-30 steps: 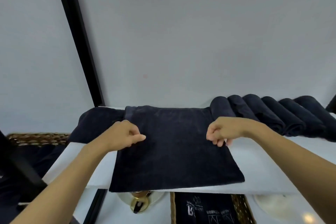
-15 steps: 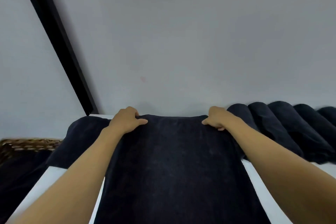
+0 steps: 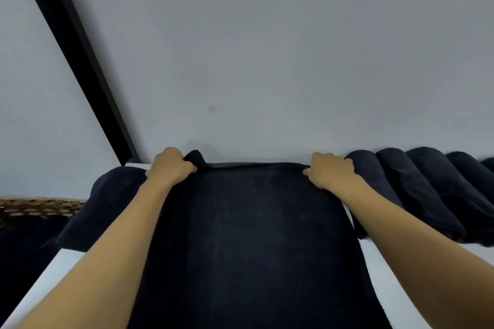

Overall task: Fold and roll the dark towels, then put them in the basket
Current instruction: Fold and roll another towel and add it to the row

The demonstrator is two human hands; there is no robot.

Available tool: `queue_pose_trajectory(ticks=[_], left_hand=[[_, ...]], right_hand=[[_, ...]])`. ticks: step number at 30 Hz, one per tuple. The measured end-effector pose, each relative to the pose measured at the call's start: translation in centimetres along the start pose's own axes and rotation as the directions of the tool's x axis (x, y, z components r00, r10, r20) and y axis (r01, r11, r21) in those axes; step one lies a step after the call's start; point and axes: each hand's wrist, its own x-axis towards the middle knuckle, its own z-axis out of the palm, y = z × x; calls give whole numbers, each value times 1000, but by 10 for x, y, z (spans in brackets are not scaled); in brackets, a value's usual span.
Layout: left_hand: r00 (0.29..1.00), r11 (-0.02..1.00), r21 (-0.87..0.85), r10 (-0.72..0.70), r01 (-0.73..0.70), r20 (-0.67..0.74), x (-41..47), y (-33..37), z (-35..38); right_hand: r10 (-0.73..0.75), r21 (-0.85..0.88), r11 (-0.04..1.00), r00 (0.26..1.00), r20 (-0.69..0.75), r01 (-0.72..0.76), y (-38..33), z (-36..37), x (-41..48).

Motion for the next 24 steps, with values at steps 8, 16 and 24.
queue_pose_trajectory(ticks=[8,16,24], left_hand=[[1000,998,56,21,-22,15,11,13,5],[992,494,-865,42,86,123,-13,20,-44],[952,347,-928,306,-133,-22,-72,56,-121]], right_hand=[[67,232,970,998,19,-69,-10,-1,6],[89,920,359,975,-202,158,10,-60,-32],[21,977,148,988,-155,150,51,-124,-85]])
